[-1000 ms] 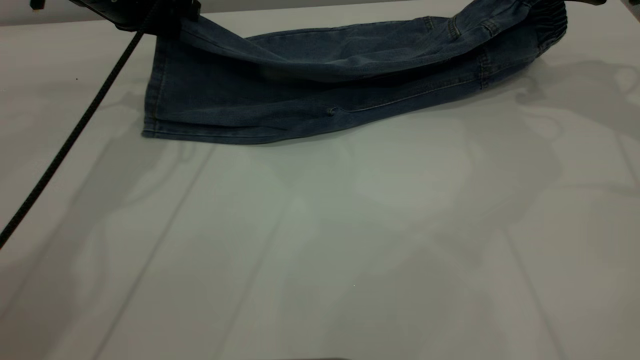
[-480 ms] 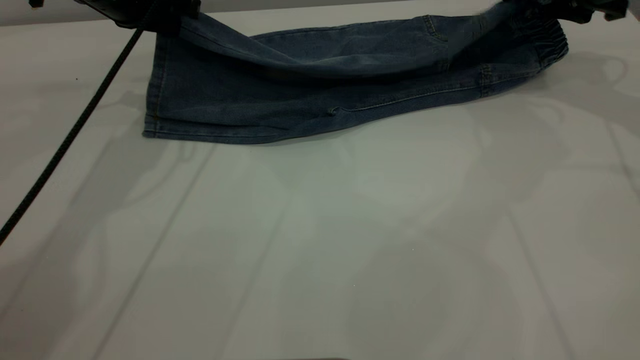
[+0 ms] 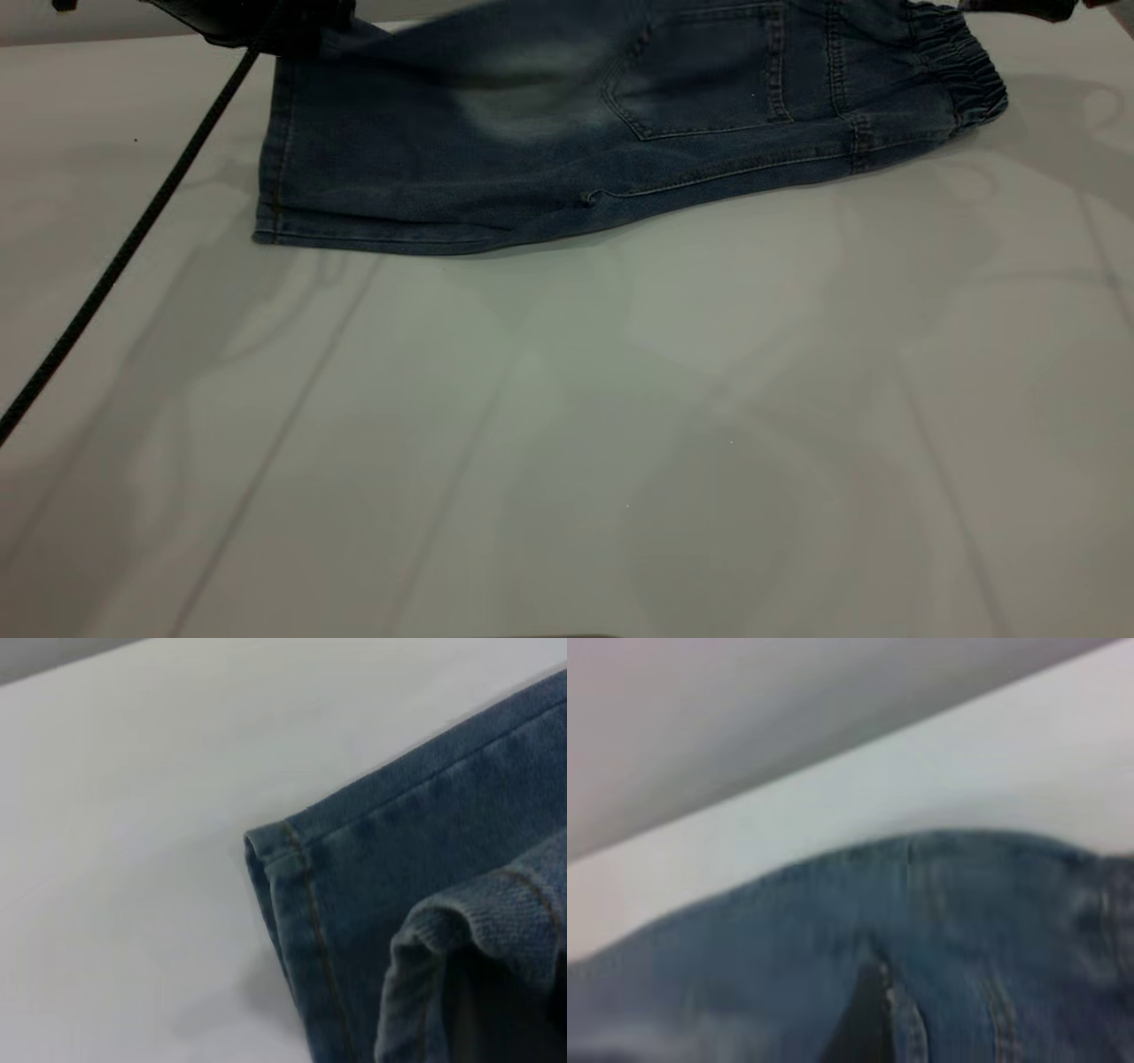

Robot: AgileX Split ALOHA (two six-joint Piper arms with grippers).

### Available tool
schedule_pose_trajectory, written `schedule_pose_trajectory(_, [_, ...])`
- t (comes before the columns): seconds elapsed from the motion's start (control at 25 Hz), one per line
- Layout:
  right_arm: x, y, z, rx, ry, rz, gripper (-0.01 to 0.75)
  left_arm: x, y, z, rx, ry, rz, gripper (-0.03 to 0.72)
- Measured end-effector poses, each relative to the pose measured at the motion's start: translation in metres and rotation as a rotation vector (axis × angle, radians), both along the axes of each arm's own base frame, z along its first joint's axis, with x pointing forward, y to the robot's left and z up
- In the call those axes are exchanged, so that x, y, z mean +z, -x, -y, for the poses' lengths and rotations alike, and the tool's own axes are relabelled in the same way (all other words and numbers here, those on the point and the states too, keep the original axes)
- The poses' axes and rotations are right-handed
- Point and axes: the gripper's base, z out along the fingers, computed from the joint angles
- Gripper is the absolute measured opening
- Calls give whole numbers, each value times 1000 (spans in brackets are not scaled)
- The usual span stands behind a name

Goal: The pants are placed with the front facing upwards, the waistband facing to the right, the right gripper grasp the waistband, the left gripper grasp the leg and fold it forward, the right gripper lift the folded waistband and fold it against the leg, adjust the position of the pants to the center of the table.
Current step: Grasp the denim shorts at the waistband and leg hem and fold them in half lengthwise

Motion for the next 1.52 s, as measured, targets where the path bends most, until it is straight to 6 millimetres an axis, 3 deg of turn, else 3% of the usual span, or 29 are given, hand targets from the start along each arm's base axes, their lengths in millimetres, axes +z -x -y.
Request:
schedule_pose_trajectory(0.16, [-2, 6, -6, 84, -21, -52, 631, 1, -1, 0, -23, -30, 17, 135])
schedule_pose_trajectory(0.4, [-3, 15, -10, 150, -94, -136, 620, 2, -1, 0, -26, -34, 26, 442])
schedule_pose_trajectory(0.52, [-1, 18, 0, 132, -185, -181, 615, 2, -1, 1, -33, -32, -30, 572])
schedule_pose_trajectory(0.6, [0, 21, 12, 107, -239, -208, 612, 5, -2, 3, -43, -29, -89, 617])
schedule_pose_trajectory(0.84, [-4, 32, 53, 14, -265, -308, 605, 26, -8, 9, -89, -30, -262, 615])
schedule_pose_trajectory(1.04, [-13, 32, 57, -16, -225, -337, 602, 40, -10, 12, -106, -19, -334, 577])
schedule_pose_trajectory(1.32, [-63, 29, 58, -49, -268, -398, 595, 46, -10, 14, -107, 5, -365, 575])
schedule_pose_trajectory(1.52, [-68, 14, 61, -55, -296, -343, 591, 45, -8, 19, -122, 3, -387, 575])
